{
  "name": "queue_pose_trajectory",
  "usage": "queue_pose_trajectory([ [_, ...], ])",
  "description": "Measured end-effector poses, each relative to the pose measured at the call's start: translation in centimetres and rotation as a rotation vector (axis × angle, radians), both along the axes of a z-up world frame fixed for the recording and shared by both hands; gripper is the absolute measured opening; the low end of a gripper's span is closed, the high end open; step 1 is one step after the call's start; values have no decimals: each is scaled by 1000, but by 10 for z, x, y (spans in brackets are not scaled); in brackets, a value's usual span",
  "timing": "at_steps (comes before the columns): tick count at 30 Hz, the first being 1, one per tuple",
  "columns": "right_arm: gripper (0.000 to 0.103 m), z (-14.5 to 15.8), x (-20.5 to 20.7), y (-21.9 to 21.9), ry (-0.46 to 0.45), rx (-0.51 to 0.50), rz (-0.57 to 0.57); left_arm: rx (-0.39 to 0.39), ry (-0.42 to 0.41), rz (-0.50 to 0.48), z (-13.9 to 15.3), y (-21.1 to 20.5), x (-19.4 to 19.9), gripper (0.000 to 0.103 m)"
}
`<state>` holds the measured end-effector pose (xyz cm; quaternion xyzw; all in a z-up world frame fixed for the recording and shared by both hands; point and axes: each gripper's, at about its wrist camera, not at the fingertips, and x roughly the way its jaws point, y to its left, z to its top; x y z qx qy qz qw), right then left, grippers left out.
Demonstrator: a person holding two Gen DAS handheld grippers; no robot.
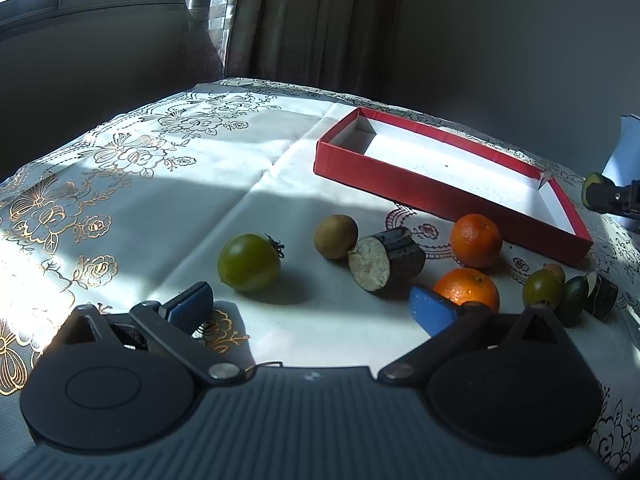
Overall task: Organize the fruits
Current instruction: 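Carry the cucumber chunk into the red tray and open the right gripper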
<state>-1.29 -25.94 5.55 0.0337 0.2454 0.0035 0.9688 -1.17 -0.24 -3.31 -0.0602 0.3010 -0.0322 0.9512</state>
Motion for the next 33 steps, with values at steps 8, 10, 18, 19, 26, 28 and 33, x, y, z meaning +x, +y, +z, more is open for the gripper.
queue_pose_trajectory([
  [8, 29, -32, 66, -5, 123, 8, -16, 4, 3, -1, 0, 0, 1, 103],
  [10, 29, -37, 75, -4, 142, 14, -23, 6, 4, -1, 0, -1, 1, 103],
  [18, 64, -28, 106, 27, 132, -50, -12, 4, 6, -4, 0, 0, 1, 103],
  [19, 82, -27, 107, 30, 122, -69, -28, 3, 6, -4, 0, 0, 1, 103],
  [26, 87, -21, 117, 49, 108, -147, -14, -6, 6, -5, 0, 1, 1, 103],
  [28, 87, -23, 122, 61, 107, -223, -14, -12, 5, -6, 0, 2, 1, 103],
  [33, 87, -40, 131, 76, 199, -373, -64, -23, 4, -7, 0, 3, 1, 103],
])
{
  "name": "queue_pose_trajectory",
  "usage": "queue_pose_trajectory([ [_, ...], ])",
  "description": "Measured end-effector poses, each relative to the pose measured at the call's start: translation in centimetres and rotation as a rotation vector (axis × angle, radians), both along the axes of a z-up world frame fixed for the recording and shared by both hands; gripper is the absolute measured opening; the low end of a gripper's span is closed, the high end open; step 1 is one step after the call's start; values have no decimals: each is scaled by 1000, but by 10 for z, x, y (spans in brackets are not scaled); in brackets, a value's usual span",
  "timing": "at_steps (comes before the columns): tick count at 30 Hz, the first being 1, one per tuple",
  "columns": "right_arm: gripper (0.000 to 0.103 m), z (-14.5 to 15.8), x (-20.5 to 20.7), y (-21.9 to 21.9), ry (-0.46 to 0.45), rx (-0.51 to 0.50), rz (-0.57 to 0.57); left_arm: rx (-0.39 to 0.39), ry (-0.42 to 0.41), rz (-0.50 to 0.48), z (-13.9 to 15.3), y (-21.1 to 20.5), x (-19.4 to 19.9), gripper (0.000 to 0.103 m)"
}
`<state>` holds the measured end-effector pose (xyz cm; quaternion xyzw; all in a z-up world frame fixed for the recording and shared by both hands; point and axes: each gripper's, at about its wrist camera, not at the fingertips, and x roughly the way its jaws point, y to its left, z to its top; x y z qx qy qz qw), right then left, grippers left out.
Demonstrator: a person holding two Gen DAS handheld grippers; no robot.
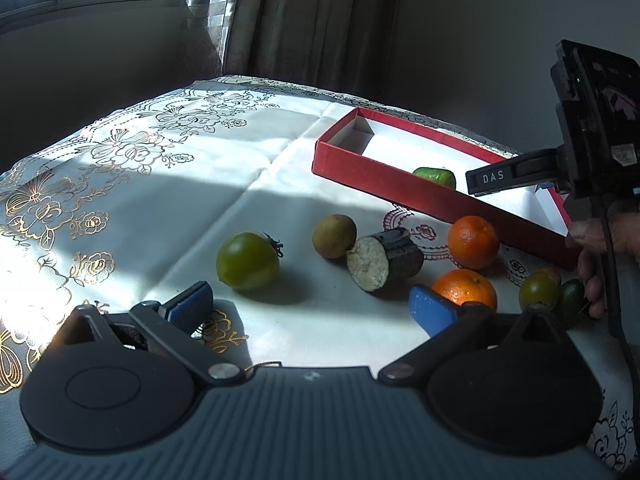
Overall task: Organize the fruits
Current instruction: 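Carry the cucumber chunk into the red tray and open the right gripper, then withdraw the open right gripper from the tray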
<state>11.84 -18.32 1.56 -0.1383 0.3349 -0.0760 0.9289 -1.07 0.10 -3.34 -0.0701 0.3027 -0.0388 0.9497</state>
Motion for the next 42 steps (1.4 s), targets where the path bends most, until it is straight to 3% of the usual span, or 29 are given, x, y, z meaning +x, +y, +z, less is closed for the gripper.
queue_pose_trajectory([
  [2, 87, -8, 2, -5, 75, 20, -10, 0, -1, -1, 0, 0, 0, 103],
  [13, 87, -5, -20, -14, 227, 96, 144, -28, -8, -2, 0, 3, -1, 103],
  [15, 87, -4, -27, -16, 211, 105, 159, -22, -6, -4, 0, 4, -1, 103],
  [22, 87, 19, -98, -60, -72, 301, 66, -35, -28, -23, 1, 5, -5, 103],
  [26, 89, 12, -150, -88, -146, 316, -58, 4, -50, -44, 3, -4, -9, 103],
  [31, 90, -8, -187, -113, -141, 337, -212, 73, -70, -64, 5, -16, -12, 103],
  [38, 93, -25, -192, -118, -65, 358, -250, 95, -60, -61, 4, -19, -11, 103],
  [42, 102, -27, -184, -117, -38, 351, -243, 124, -63, -66, 4, -24, -10, 103],
])
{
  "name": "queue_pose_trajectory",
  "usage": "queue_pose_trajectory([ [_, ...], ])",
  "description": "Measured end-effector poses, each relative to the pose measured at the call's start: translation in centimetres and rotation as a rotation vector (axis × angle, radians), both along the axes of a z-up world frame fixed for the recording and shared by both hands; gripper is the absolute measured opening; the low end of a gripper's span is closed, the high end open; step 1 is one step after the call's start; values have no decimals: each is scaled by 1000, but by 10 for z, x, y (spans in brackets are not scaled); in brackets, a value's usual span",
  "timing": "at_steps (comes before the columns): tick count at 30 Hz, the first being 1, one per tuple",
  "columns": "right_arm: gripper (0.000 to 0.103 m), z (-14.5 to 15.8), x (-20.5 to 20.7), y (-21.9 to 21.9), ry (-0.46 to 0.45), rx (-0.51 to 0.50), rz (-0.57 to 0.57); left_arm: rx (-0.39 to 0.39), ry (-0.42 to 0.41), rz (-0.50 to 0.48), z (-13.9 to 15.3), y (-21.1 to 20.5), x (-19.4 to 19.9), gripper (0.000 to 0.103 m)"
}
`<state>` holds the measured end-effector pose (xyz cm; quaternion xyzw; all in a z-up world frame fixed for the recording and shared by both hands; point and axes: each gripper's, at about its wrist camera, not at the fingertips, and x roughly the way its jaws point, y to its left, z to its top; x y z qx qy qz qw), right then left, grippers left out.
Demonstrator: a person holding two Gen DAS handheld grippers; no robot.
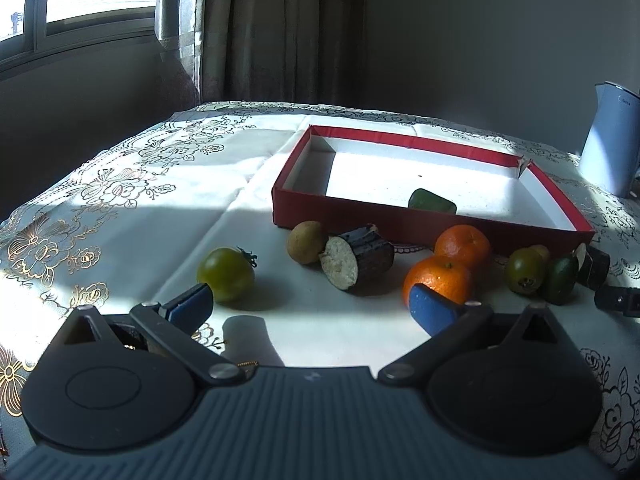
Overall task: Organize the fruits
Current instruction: 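Withdraw the open right gripper from the tray, then grasp the mandarin orange with the left gripper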
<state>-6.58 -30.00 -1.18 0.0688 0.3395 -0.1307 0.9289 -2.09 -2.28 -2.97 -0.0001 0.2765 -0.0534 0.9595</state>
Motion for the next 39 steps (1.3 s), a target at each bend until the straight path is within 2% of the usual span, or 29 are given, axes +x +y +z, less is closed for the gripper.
queue_pose_trajectory([
  [6, 103, -1, 9, 2, 19, -19, 8, 67, -37, 4, 4, -11, -6, 103],
  [11, 103, 0, 8, 1, 14, -10, 9, 67, -100, -38, 13, -21, -23, 103],
  [13, 103, 0, 7, 1, 12, -7, 9, 65, -91, -68, 17, -28, -24, 103],
  [14, 103, 0, 7, 0, 12, -6, 9, 62, -79, -79, 18, -31, -23, 101],
  [18, 103, 0, 7, 0, 10, -4, 9, 43, -12, -103, 19, -41, -14, 80],
  [19, 103, 0, 7, 0, 9, -3, 9, 36, -6, -109, 18, -43, -13, 77],
  [21, 103, 0, 7, -1, 8, -1, 9, 44, 0, -123, 16, -48, -12, 63],
  [26, 103, 0, 7, -1, 9, -3, 9, 34, 24, -183, 11, -60, -9, 40],
  [39, 103, 0, 7, -1, 7, -1, 10, 45, 14, -178, 7, -64, -4, 39],
])
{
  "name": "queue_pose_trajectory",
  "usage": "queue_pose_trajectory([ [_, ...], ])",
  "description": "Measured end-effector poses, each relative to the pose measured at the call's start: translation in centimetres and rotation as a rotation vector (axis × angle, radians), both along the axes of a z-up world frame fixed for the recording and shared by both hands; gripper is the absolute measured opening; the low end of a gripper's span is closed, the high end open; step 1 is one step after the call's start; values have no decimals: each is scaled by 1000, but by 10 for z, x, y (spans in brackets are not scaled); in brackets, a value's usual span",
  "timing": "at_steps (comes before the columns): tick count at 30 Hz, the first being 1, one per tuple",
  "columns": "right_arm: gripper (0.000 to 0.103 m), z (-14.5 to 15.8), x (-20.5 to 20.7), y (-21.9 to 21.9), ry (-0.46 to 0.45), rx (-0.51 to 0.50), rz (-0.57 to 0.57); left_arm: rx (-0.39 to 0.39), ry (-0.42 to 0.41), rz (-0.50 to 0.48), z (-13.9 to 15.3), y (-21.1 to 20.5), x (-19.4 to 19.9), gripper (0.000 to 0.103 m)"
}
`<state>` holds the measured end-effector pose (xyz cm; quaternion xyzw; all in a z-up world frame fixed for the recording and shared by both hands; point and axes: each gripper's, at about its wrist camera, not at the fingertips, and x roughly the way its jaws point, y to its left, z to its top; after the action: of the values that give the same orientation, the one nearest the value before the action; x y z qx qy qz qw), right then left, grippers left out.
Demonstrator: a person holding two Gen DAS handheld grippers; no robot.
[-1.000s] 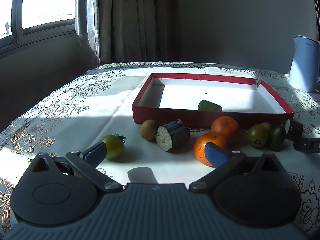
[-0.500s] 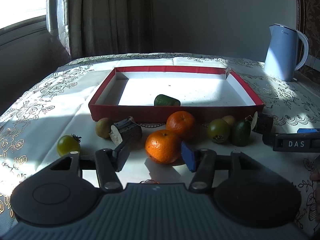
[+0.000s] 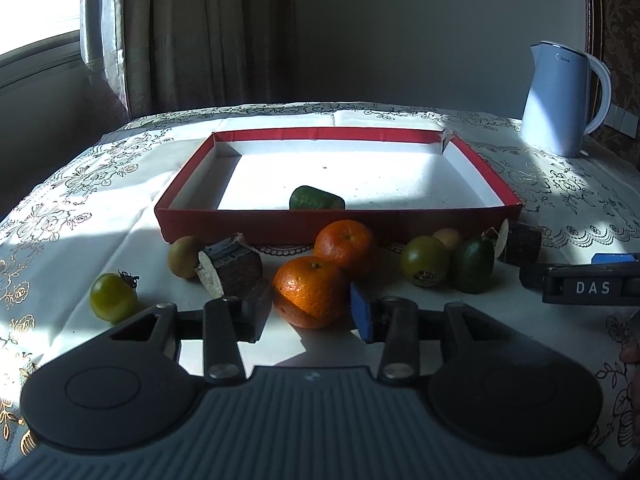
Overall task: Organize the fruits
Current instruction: 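Grasp the mandarin orange with the left gripper, then lower the orange into the red tray and open the left gripper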
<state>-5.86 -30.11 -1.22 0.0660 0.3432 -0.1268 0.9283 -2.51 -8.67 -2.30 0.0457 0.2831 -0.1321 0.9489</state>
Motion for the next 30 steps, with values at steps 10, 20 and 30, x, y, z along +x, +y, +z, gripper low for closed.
queue_pose_trajectory([
  [10, 103, 0, 0, 0, 0, 0, 0, -38, 8, -3, 2, 7, -2, 38],
  [20, 103, 0, 0, 0, 0, 0, 1, -40, -93, 4, 35, 8, 8, 37],
  [30, 103, 1, 0, 0, -3, 4, -1, 3, -59, 84, 40, 6, 88, 38],
])
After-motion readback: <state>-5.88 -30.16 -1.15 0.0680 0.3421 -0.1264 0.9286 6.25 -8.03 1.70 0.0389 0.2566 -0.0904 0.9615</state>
